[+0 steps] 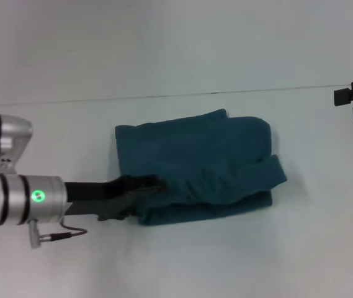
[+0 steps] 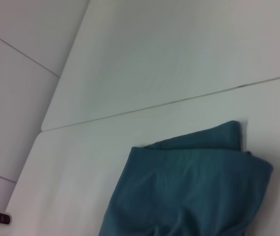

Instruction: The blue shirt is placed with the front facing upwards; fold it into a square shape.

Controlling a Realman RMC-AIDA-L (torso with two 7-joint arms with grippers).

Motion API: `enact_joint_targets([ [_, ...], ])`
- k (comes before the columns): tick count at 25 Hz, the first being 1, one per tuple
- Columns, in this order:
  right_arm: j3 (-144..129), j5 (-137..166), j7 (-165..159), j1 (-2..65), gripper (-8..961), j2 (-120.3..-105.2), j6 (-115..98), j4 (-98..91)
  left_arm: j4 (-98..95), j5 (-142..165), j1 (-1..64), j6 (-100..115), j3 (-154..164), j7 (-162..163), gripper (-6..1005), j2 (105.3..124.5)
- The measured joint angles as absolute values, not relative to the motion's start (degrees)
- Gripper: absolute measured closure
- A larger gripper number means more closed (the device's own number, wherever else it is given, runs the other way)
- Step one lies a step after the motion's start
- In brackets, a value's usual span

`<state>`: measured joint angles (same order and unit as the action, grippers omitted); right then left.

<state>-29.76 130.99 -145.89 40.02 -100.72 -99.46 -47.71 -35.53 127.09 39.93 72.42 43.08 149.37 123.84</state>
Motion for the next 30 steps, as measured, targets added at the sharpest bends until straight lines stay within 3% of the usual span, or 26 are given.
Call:
enact_joint_targets([
  [4, -30.0, 131.0, -145.8, 40.1, 38, -100.72, -99.3, -47.6, -34.9, 127.3, 40.7, 72.7, 44.9, 149.6, 66, 123.58],
  [14, -30.1, 131.2, -145.7, 40.3, 38, -100.72, -98.4, -47.6, -41.6, 126.2, 35.7, 77.0, 40.4, 151.2, 66, 122.57],
  [30, -30.2, 131.1, -145.7, 40.5, 38, -100.77, -98.4, -47.3, -32.1, 127.7, 45.0, 61.9, 50.6, 153.1, 68, 122.61],
])
